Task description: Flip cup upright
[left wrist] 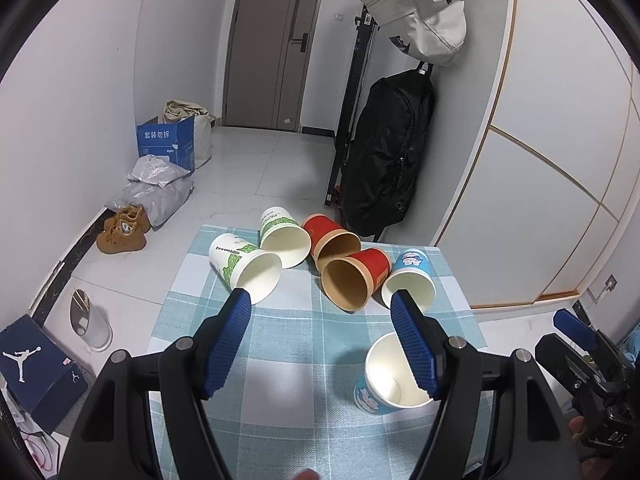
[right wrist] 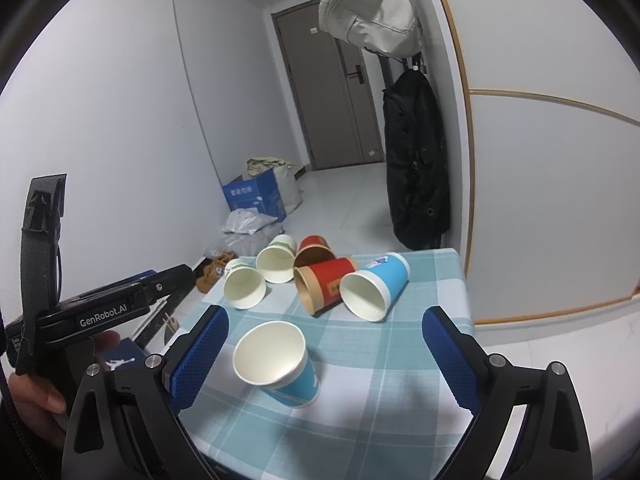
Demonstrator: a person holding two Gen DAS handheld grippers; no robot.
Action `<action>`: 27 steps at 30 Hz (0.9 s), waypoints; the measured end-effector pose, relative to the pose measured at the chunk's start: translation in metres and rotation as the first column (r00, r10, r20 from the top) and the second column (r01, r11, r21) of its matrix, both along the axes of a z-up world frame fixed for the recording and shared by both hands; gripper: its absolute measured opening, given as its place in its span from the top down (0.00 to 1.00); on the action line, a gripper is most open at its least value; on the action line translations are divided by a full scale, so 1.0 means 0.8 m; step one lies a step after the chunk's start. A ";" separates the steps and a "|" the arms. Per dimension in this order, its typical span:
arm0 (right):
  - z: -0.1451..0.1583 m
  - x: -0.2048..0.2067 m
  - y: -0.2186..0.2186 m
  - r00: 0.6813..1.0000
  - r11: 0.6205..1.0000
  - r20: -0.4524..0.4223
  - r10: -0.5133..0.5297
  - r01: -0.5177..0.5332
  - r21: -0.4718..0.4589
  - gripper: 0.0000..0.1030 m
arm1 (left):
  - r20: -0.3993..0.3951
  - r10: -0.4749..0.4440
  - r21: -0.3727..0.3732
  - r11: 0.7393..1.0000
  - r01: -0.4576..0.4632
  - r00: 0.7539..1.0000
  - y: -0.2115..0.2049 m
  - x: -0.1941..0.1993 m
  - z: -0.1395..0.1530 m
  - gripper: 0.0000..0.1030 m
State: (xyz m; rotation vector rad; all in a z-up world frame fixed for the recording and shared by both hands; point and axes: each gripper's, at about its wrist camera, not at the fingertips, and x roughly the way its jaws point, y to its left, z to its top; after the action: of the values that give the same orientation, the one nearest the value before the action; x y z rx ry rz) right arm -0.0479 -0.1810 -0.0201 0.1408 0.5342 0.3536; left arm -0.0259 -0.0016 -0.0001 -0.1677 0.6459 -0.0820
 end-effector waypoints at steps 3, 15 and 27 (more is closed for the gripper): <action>0.000 0.000 -0.002 1.000 1.000 0.001 -0.006 0.006 0.004 0.04 | -0.003 0.016 0.002 1.000 -0.016 1.000 0.001 0.000 -0.001 0.34; 0.000 0.001 -0.004 1.000 1.000 -0.004 -0.012 0.012 0.009 0.03 | -0.011 0.038 -0.031 0.999 -0.038 0.999 0.008 -0.001 -0.004 0.34; 0.000 0.001 -0.005 1.000 1.000 -0.003 -0.011 0.011 0.009 0.03 | -0.021 -0.004 -0.031 1.000 0.003 1.000 0.002 0.000 -0.005 0.34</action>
State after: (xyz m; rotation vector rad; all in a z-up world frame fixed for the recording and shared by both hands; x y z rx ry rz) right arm -0.0469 -0.1849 -0.0201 0.1531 0.5349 0.3453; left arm -0.0257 0.0002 -0.0045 -0.1972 0.6661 -0.0933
